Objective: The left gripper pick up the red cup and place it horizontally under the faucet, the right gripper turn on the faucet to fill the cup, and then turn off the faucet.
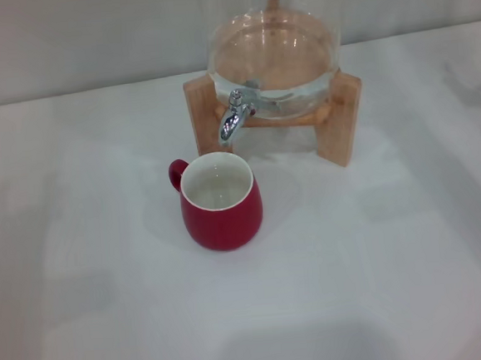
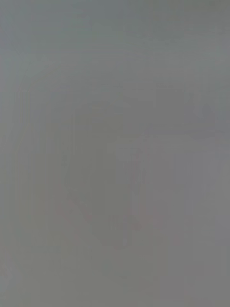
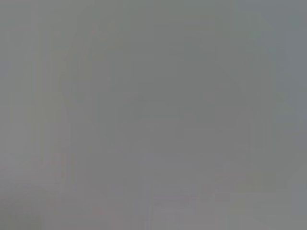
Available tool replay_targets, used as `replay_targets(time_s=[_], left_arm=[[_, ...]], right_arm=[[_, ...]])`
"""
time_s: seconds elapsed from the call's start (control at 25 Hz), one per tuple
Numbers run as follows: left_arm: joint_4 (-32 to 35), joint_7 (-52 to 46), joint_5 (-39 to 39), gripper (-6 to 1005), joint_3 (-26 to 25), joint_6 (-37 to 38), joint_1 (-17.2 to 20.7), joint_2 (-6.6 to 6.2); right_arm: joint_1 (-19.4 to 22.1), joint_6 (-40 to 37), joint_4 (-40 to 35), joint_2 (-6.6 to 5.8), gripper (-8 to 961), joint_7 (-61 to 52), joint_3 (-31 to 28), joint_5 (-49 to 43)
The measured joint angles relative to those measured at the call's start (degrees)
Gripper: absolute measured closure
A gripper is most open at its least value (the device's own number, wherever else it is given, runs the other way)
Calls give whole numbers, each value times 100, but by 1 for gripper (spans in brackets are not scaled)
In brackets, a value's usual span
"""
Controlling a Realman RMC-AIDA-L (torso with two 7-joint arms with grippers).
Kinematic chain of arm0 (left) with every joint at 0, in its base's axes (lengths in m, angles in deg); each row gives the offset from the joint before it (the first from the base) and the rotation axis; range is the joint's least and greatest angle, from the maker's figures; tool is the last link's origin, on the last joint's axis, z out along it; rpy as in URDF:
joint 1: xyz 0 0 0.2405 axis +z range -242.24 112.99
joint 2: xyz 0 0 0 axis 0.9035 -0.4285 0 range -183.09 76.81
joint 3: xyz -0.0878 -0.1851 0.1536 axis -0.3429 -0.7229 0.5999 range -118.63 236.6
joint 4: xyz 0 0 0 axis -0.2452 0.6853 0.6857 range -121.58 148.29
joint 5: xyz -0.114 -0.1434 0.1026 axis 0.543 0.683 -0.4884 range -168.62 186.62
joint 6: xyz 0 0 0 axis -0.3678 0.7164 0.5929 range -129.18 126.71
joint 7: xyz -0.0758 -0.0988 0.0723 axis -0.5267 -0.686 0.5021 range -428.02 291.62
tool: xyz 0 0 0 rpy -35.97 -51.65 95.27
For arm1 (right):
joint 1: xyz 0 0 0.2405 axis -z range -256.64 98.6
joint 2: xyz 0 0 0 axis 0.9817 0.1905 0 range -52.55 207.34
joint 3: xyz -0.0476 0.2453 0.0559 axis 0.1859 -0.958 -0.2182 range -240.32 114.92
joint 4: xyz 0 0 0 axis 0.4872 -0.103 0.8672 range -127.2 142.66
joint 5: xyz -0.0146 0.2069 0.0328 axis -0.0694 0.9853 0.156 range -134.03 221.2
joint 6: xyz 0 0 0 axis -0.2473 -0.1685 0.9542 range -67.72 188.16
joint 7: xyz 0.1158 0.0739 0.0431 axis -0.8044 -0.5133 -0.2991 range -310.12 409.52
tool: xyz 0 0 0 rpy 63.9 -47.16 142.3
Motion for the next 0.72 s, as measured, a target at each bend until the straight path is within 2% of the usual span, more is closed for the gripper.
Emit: replay_targets(time_s=[0.48, 0.72], left_arm=[[-266, 43, 623, 109, 37, 198, 16, 40], [-416, 38, 650, 109, 45, 383, 20, 49]], right_arm=[[-106, -366, 561, 6, 85, -48, -102, 584], [-106, -480, 771, 6, 85, -196, -79, 594]])
